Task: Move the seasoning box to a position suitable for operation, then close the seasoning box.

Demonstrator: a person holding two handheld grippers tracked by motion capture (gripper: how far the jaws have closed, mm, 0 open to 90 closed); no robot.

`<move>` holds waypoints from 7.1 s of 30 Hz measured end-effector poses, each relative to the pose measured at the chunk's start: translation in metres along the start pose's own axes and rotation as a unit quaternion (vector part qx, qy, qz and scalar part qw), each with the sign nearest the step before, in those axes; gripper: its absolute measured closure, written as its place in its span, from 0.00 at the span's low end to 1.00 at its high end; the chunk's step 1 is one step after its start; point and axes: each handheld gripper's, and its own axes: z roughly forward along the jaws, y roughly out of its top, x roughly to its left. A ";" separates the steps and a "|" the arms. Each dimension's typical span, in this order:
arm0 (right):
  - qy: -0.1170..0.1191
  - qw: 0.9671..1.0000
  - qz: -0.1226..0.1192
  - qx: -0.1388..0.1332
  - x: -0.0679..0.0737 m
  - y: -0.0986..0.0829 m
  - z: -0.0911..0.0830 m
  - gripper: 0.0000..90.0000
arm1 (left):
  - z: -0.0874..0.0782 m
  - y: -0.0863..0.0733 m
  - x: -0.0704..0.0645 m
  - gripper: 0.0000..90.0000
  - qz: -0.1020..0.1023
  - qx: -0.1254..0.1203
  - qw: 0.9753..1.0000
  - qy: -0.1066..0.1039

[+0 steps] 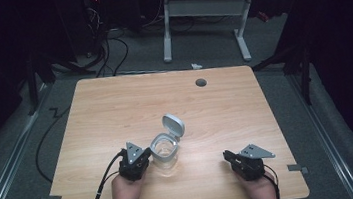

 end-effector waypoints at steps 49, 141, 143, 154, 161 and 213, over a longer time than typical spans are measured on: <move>-0.018 1.000 0.000 -0.010 0.015 0.014 0.010 0.84 | -0.049 -0.023 -0.020 0.83 0.002 0.012 0.999 -0.031; 0.058 0.993 -0.024 -0.097 0.066 0.139 0.060 1.00 | -0.041 -0.035 -0.053 1.00 -0.008 0.037 0.995 -0.088; 0.060 0.993 -0.028 -0.101 0.068 0.137 0.057 1.00 | -0.041 -0.035 -0.053 1.00 -0.008 0.037 0.995 -0.088; 0.070 0.992 -0.027 -0.102 0.077 0.121 0.045 1.00 | -0.041 -0.037 -0.054 1.00 -0.008 0.038 0.995 -0.089; 0.073 0.992 -0.037 -0.094 0.084 0.112 0.040 0.99 | -0.040 -0.036 -0.054 1.00 -0.013 0.036 0.995 -0.090; -0.084 0.992 0.083 -0.049 -0.048 0.002 -0.018 0.46 | -0.066 0.026 0.083 0.55 0.011 -0.025 0.997 0.076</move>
